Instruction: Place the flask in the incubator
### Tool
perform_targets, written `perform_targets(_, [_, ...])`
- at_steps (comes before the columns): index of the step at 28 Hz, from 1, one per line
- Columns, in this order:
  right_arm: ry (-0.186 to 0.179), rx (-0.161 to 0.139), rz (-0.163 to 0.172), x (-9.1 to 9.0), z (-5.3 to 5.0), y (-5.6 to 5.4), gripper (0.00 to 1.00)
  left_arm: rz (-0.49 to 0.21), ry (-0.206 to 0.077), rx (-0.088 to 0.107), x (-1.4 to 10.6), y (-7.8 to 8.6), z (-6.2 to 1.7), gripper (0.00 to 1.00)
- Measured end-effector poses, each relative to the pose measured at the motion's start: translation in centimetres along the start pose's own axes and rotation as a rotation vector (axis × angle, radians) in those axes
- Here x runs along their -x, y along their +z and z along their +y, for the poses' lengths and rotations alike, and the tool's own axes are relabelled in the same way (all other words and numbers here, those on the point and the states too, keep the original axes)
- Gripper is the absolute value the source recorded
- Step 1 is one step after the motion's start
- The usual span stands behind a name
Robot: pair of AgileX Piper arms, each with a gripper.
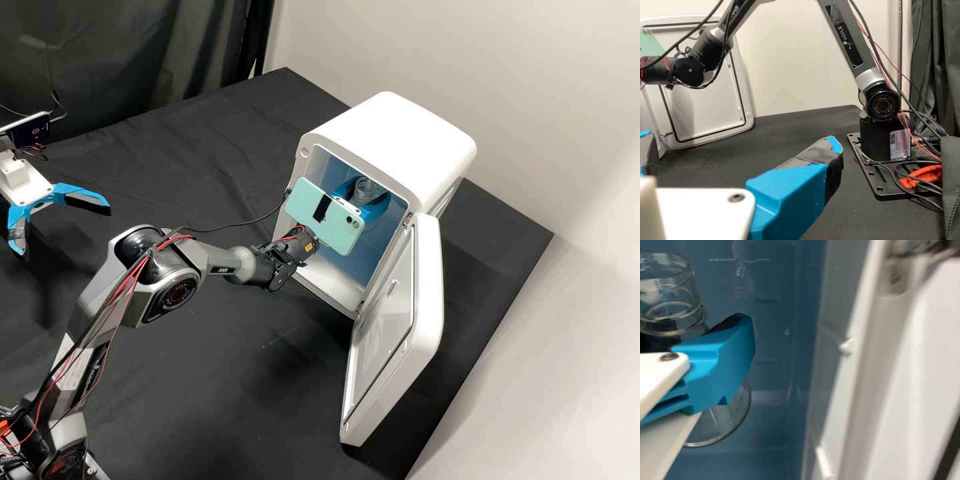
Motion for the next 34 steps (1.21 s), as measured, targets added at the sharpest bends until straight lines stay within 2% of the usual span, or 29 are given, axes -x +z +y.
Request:
perform_targets(7, [-0.061, -0.004, -0.001, -0.5, -3.0, 0.2, 0.0, -0.008, -0.011, 0.005, -0.1, 0.1, -0.21, 1.0])
perform_targets(9, [-0.076, -0.002, -0.009, -0.8, -3.5, 0.3, 0.0, -0.009, -0.011, -0.003, -0.1, 0.1, -0.21, 1.0])
perform_targets(17, [-0.121, 0.023, -0.037, -2.2, -5.2, 1.3, 0.0, -0.013, -0.03, 0.003, -0.3, 0.2, -0.57, 1.0])
perform_targets(22, [-0.14, 0.023, -0.056, -2.3, -5.7, 1.9, 0.0, -0.026, -0.039, 0.003, -0.3, 0.4, -0.72, 1.0])
perform_targets(29, [-0.133, 0.024, -0.091, -2.5, -5.6, 3.7, 0.0, -0.032, -0.038, 0.004, -0.4, 0.5, -0.71, 1.0])
perform_targets(34, [-0.138, 0.024, -0.105, -2.7, -6.0, 4.6, 0.0, -0.03, -0.037, 0.005, -0.4, 0.5, -0.71, 1.0])
